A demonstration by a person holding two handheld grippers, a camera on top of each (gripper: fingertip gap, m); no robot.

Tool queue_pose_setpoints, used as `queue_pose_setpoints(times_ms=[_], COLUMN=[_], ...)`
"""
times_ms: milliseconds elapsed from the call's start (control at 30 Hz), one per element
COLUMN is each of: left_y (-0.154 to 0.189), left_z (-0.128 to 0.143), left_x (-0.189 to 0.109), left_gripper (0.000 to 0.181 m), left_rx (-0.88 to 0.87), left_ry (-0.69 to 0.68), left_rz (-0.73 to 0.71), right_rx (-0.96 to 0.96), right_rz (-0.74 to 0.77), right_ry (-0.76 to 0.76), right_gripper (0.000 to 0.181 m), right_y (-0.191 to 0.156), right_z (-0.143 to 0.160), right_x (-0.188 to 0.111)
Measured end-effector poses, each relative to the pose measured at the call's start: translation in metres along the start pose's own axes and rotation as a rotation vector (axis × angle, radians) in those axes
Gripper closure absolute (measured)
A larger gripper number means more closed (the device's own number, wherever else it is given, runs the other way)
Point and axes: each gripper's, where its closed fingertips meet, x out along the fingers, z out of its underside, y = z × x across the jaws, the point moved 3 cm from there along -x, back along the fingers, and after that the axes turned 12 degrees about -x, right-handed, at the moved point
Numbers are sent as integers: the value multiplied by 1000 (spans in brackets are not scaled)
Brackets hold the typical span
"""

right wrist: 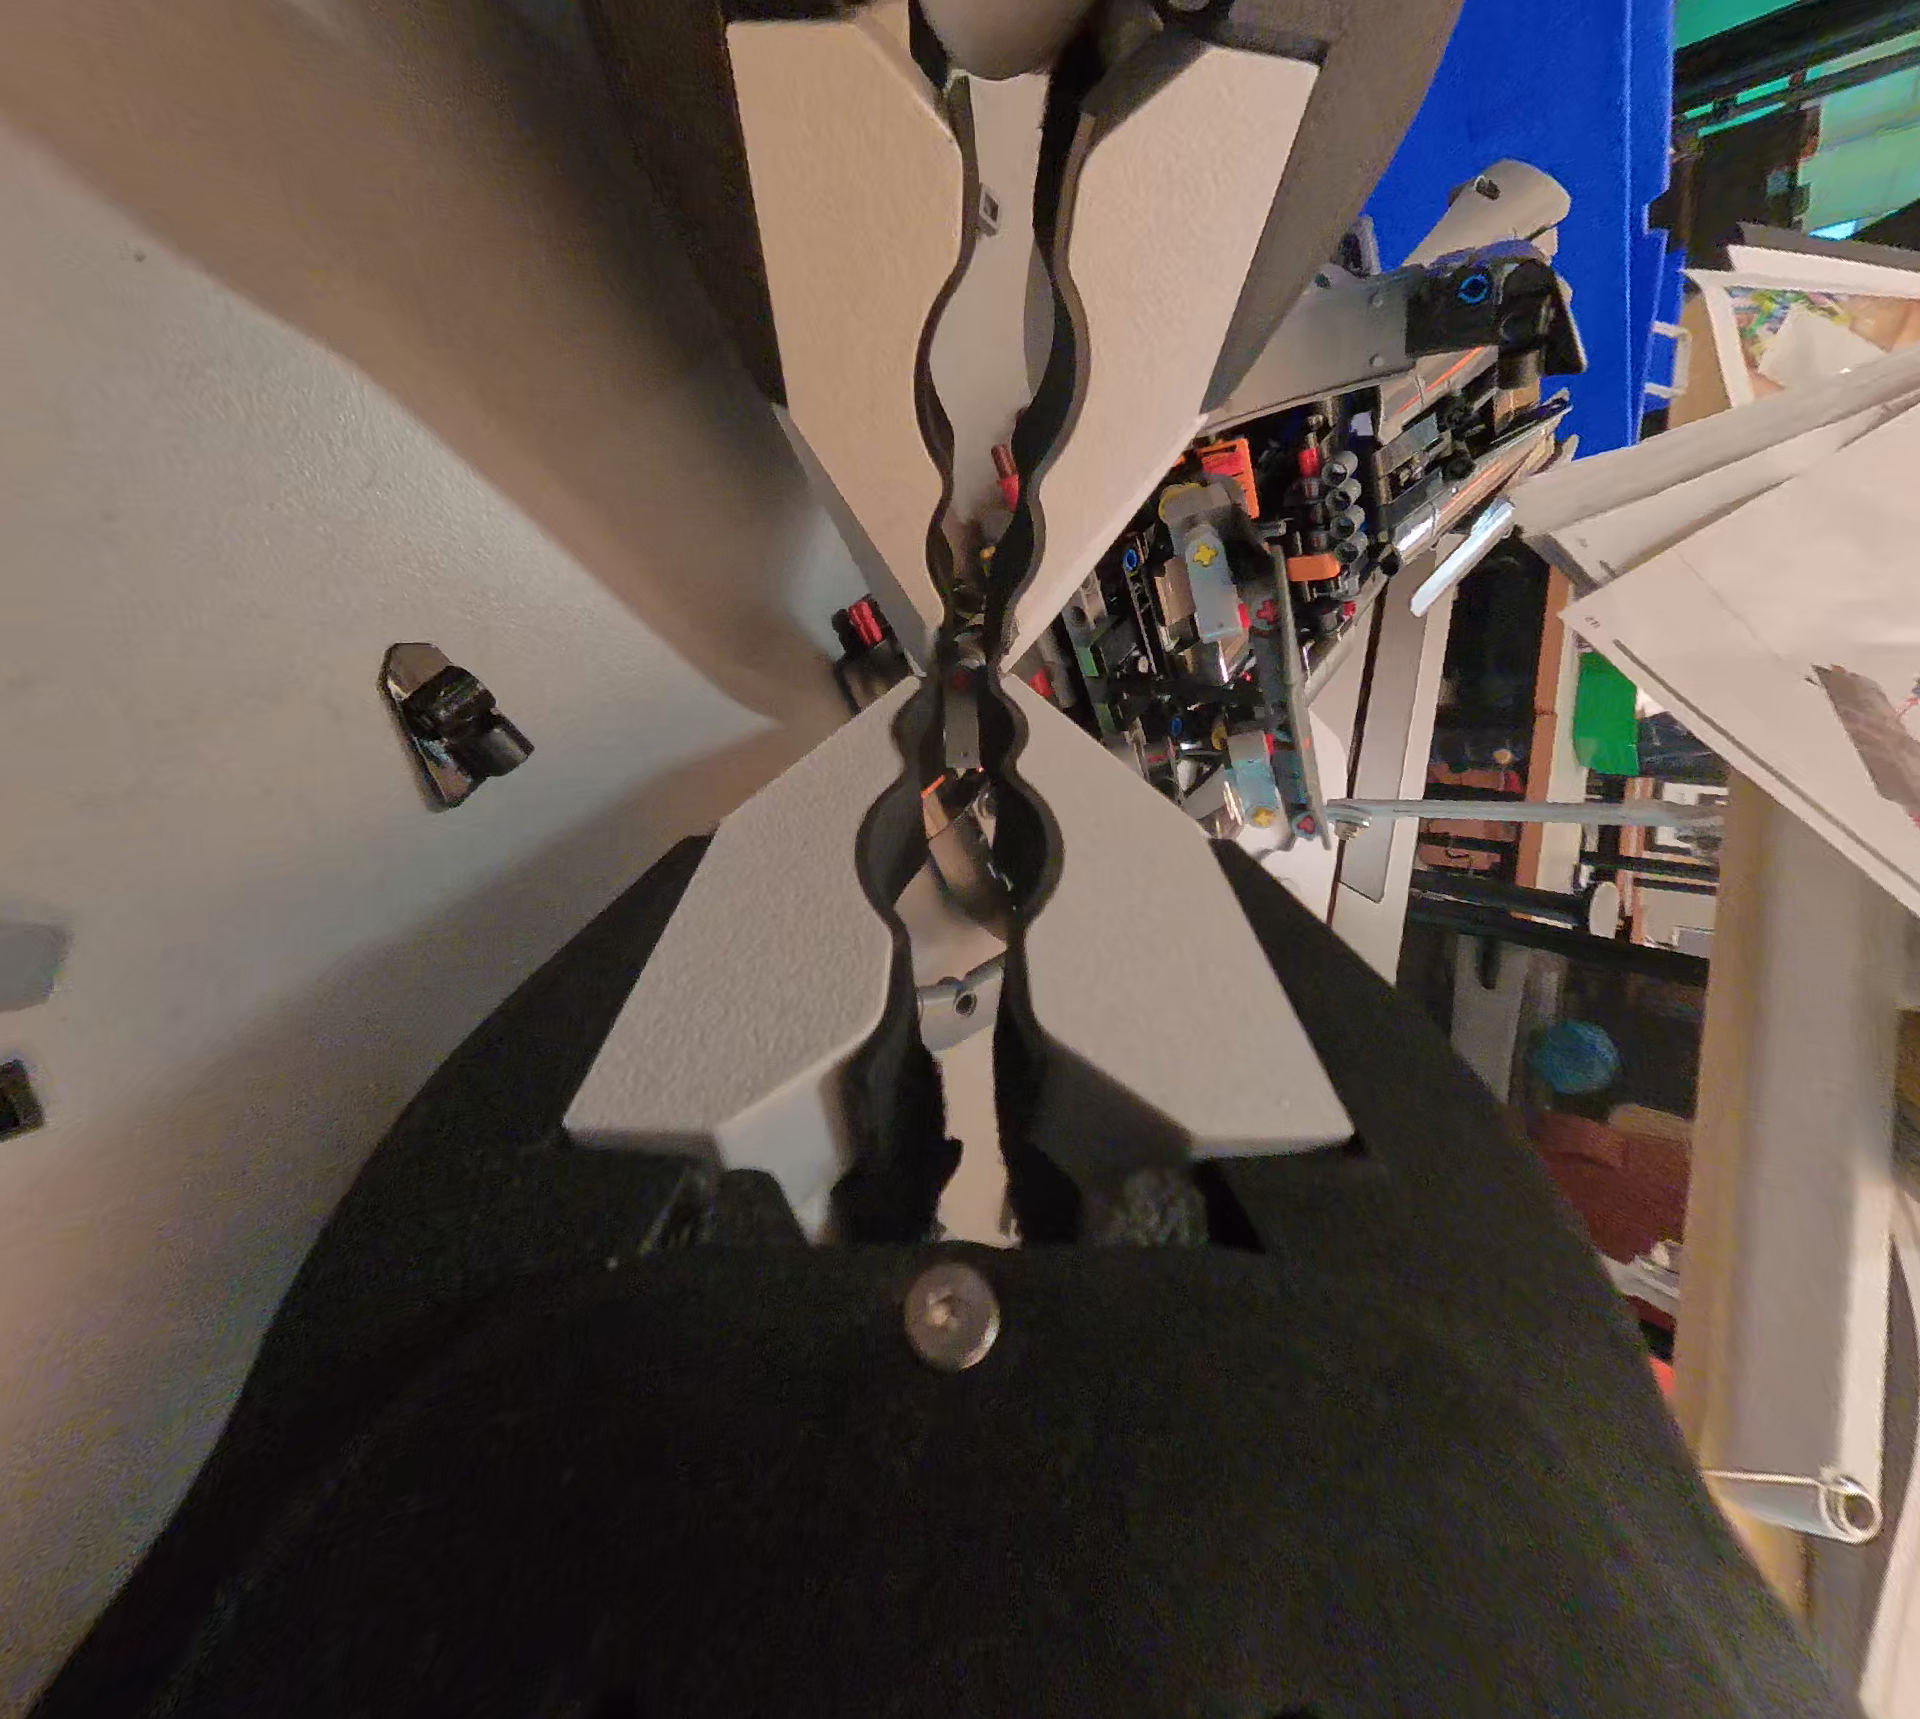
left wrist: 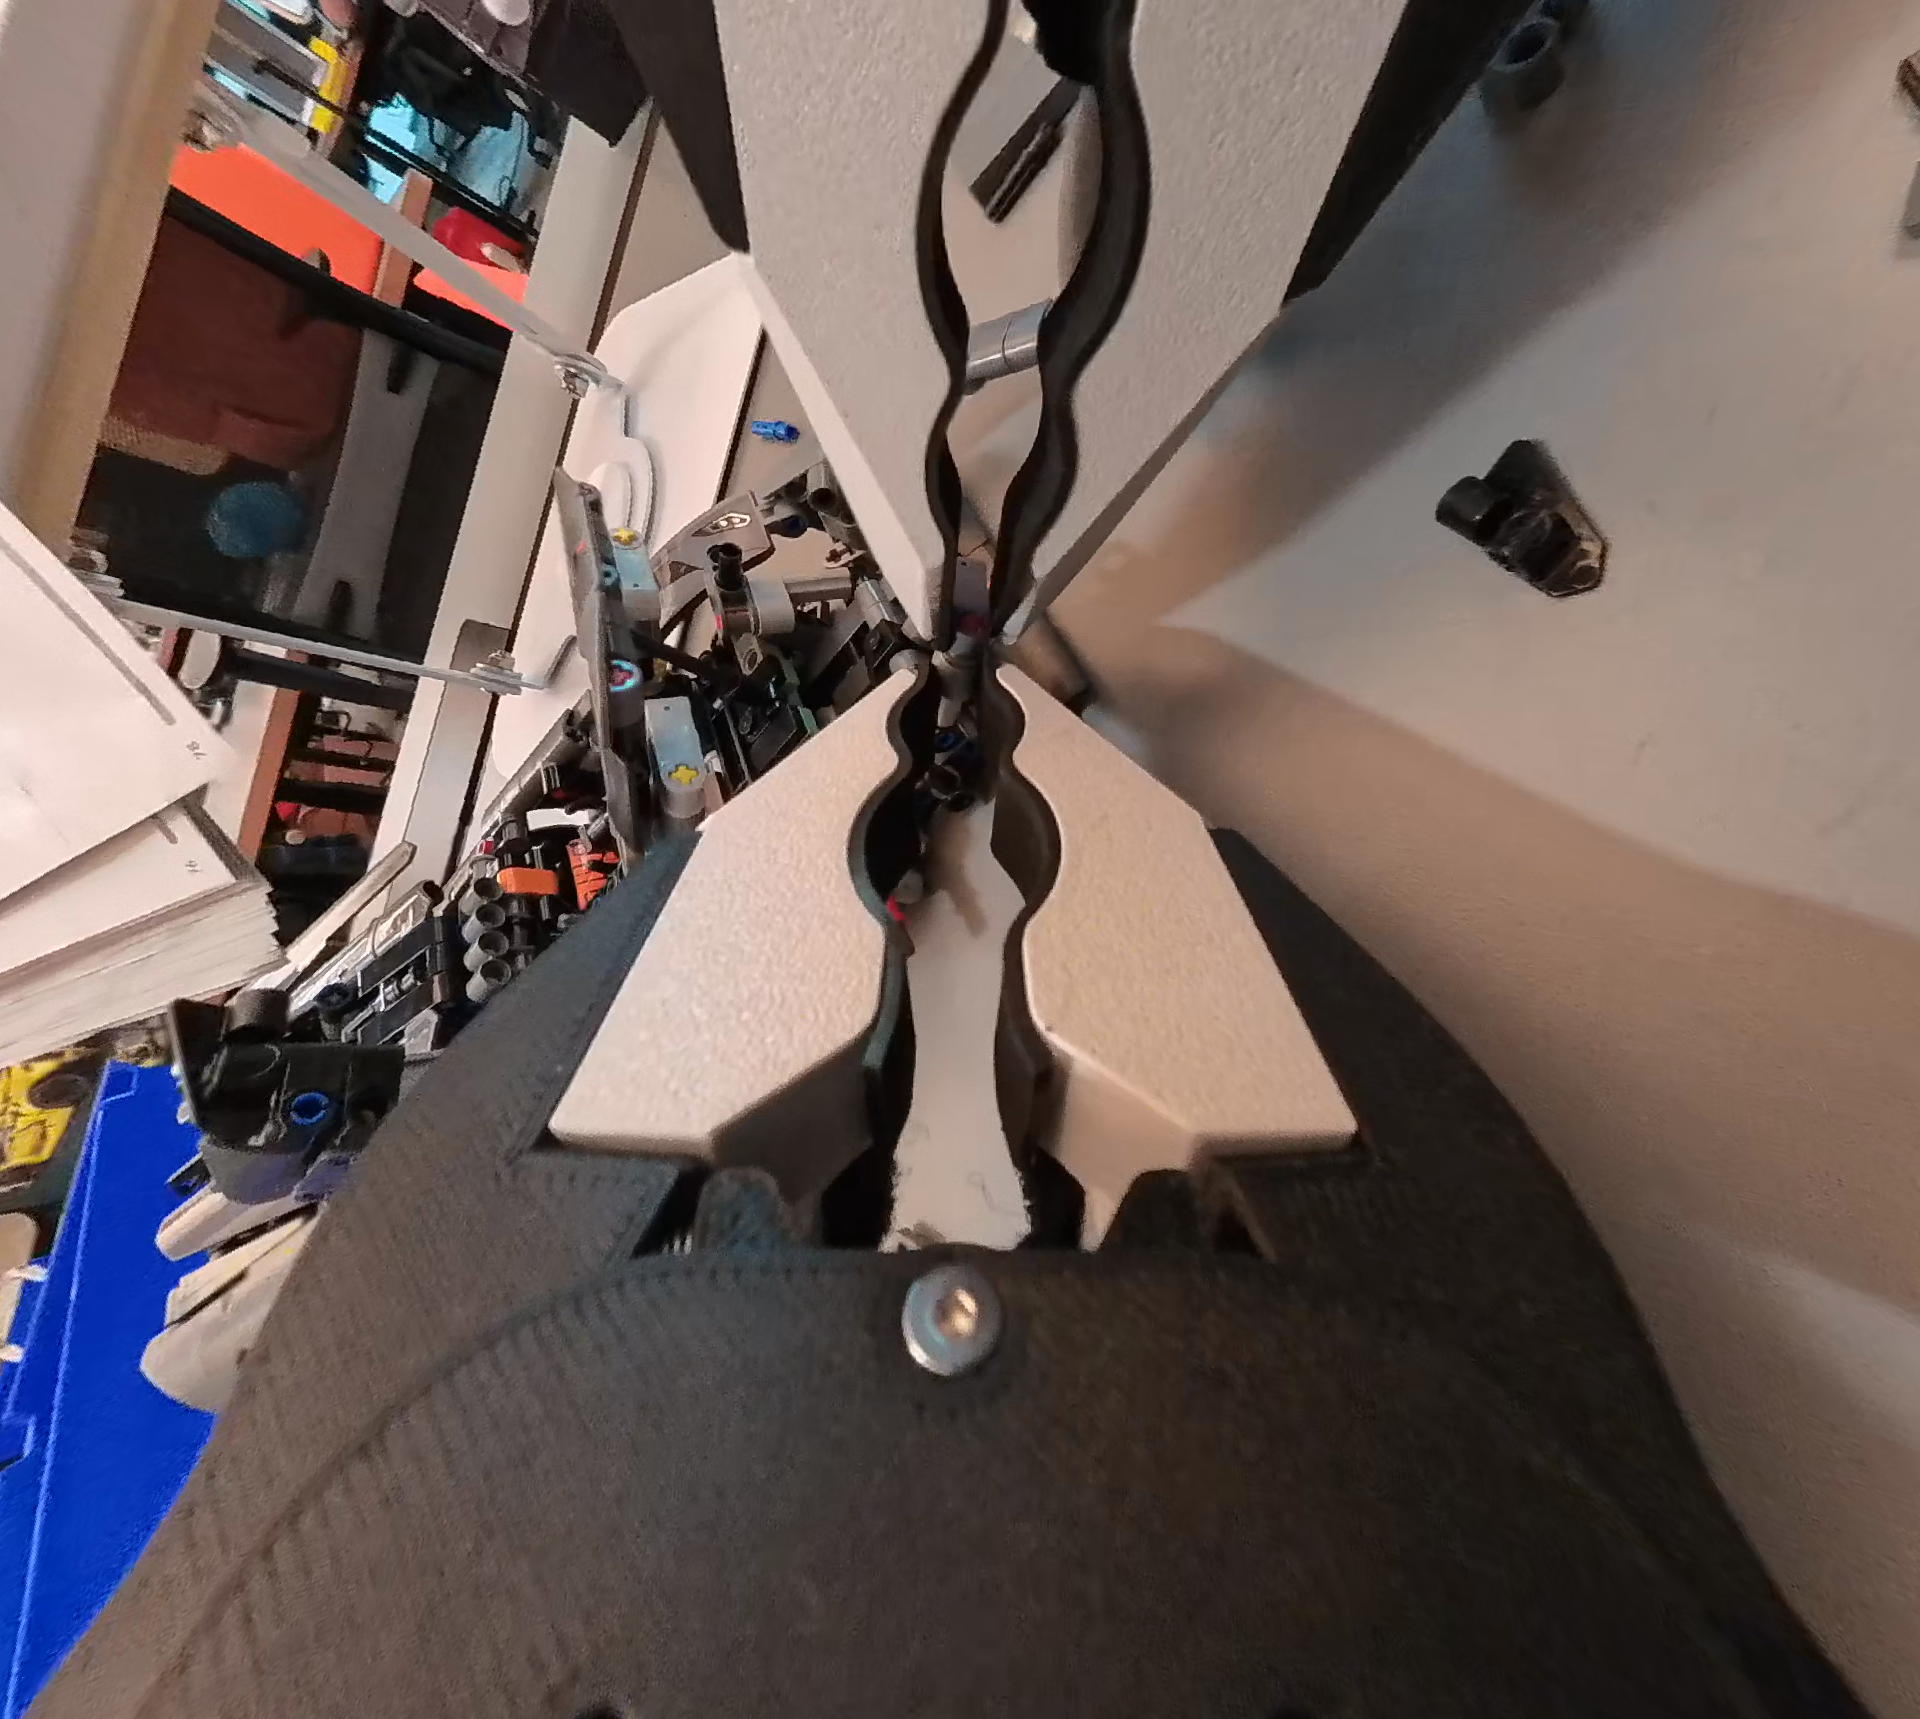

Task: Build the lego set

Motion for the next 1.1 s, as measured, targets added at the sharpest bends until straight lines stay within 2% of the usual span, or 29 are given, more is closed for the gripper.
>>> queue_pose_setpoints(times_ms=[267,367,433,467,600,733,900,1100], left_y=[1,-9,-17,-14,0,-7,-8,-8], left_z=[1,8,15,10,-2,3,5,5], left_x=[0,0,-2,-5,-2,-3,-3,-4], left_gripper=[176,177,177,177,177,177,177,177], left_rx=[0,-27,-71,-74,-22,-81,-87,-99], left_ry=[5,-35,-54,-29,20,24,24,32], left_rz=[-2,-46,-65,-48,13,20,25,40], right_rx=[12,74,50,50,146,117,221,93], right_rz=[-15,-35,-27,-32,-109,-213,-333,-356], right_ry=[-3,52,49,57,118,160,246,214], right_gripper=[178,178,178,178,177,177,177,176], right_y=[0,5,6,6,5,-5,-14,-28], right_z=[0,-9,-10,-9,0,-1,-4,-2], right_x=[-3,-12,-14,-14,-12,-15,-14,-11])
